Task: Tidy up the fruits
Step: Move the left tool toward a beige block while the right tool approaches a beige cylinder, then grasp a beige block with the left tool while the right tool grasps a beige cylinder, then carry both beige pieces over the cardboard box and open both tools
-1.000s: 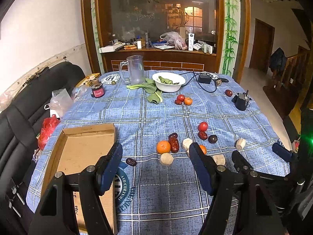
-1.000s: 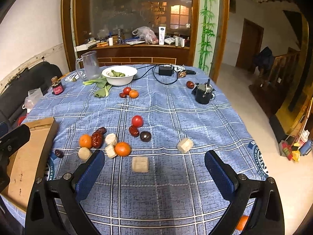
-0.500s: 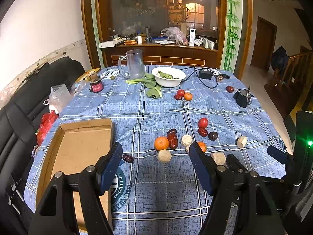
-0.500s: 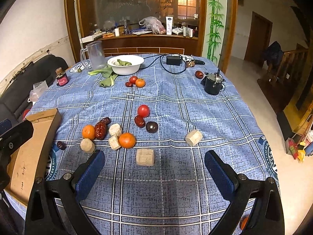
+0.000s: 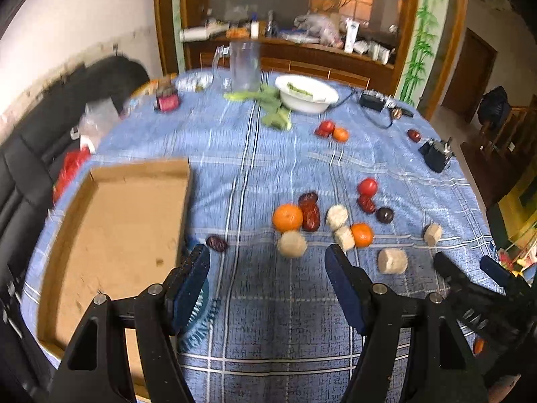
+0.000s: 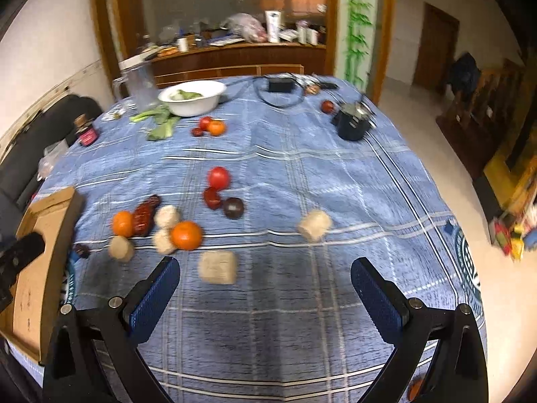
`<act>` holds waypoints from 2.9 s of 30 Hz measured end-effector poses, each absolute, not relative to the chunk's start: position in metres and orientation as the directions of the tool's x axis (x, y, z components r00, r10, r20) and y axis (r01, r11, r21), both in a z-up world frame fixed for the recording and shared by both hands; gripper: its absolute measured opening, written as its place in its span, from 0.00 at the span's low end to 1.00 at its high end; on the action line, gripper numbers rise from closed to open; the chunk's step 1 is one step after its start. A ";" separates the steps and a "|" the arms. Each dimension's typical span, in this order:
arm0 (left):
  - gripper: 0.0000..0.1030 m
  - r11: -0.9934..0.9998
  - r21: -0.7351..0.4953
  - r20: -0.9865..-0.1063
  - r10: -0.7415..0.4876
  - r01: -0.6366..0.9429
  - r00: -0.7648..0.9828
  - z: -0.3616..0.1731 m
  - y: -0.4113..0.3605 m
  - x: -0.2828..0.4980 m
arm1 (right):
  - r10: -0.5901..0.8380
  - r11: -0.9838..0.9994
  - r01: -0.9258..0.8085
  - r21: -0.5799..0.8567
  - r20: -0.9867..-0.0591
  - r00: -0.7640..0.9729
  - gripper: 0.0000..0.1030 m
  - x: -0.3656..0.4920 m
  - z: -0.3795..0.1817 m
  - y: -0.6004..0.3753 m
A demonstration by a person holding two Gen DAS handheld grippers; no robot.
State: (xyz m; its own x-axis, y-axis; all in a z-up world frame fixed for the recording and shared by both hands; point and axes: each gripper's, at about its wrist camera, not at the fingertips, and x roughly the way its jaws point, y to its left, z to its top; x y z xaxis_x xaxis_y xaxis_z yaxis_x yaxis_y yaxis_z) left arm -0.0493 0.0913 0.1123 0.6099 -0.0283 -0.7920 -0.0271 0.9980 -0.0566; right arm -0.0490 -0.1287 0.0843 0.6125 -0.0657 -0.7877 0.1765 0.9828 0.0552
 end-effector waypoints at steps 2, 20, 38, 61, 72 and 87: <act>0.68 0.997 -0.075 -0.811 -0.047 -0.023 0.583 0.102 0.090 -0.046 | -0.066 0.977 0.200 0.068 -0.801 0.594 0.99 -0.047 0.078 -0.140; 0.60 0.978 -0.207 -0.867 -0.199 0.032 0.458 0.056 0.093 -0.010 | 0.150 0.985 -0.009 0.173 -0.826 0.544 0.99 -0.035 0.052 -0.124; 0.48 0.975 -0.144 -0.899 -0.201 0.172 0.389 0.023 0.065 0.027 | 0.196 0.981 -0.101 0.168 -0.863 0.465 0.81 -0.005 0.027 -0.090; 0.27 0.951 -0.303 -0.827 -0.298 0.068 0.477 0.082 0.156 -0.016 | 0.308 0.948 -0.222 0.227 -0.827 0.470 0.31 -0.023 0.065 -0.036; 0.28 0.956 -0.274 -0.833 -0.183 -0.103 0.523 0.099 0.283 -0.057 | 0.495 0.853 -0.382 0.355 -0.783 0.377 0.32 -0.019 0.099 0.060; 0.28 0.957 -0.204 -0.922 -0.116 -0.208 0.370 0.053 0.339 -0.104 | 0.526 0.703 -0.609 0.367 -0.844 0.099 0.32 -0.054 0.046 0.198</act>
